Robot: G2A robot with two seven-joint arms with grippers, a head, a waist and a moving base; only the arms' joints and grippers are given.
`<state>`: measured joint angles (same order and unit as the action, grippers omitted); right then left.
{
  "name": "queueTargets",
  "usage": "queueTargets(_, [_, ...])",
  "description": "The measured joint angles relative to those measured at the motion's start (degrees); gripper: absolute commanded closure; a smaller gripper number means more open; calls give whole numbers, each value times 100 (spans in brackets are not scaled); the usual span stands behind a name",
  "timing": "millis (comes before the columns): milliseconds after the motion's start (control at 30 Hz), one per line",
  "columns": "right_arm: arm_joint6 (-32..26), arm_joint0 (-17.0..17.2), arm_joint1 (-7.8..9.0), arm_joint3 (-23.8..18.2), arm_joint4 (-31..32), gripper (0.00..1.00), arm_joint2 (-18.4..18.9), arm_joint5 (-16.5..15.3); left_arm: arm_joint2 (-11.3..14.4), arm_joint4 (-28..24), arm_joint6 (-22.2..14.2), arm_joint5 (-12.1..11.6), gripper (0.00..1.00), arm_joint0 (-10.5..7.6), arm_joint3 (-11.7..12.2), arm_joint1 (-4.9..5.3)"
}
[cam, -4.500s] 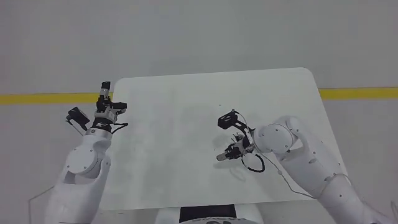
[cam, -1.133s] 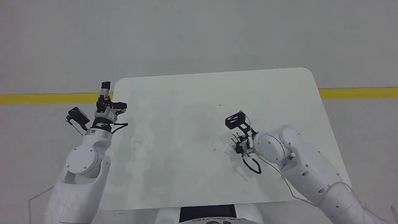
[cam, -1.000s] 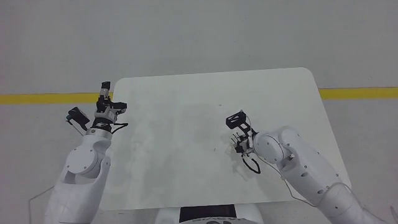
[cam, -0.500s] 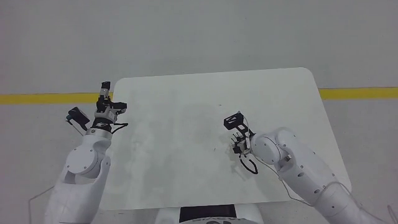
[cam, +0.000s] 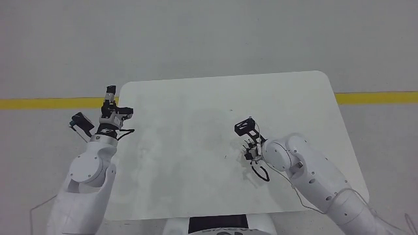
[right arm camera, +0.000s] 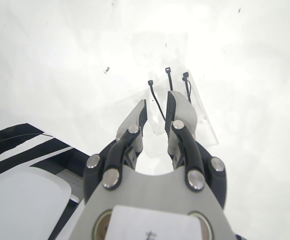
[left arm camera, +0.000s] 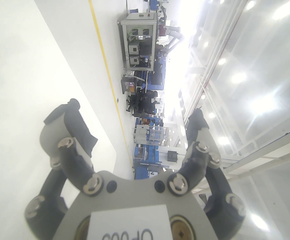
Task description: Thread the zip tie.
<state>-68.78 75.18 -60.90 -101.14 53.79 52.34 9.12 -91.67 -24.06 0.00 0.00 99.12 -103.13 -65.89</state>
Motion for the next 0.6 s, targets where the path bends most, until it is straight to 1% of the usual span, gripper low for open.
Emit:
queueTargets(133, [9, -1, -13, 29, 8, 84, -7, -1, 0, 0, 0, 0, 0, 0, 0, 0])
queueTargets(200, [12, 0, -18, 40, 15, 87, -7, -1, 0, 0, 0, 0, 0, 0, 0, 0])
queueTargets(300, [21, 2, -26, 62, 19, 95, -5, -6, 0, 0, 0, 0, 0, 0, 0, 0])
queueTargets(333, [22, 0, -30, 73, 19, 99, -6, -12, 0, 0, 0, 0, 0, 0, 0, 0])
queueTargets(600, [-48, -33, -43, 36, 26, 100, 34, -44, 0, 0, 0, 0, 0, 0, 0, 0])
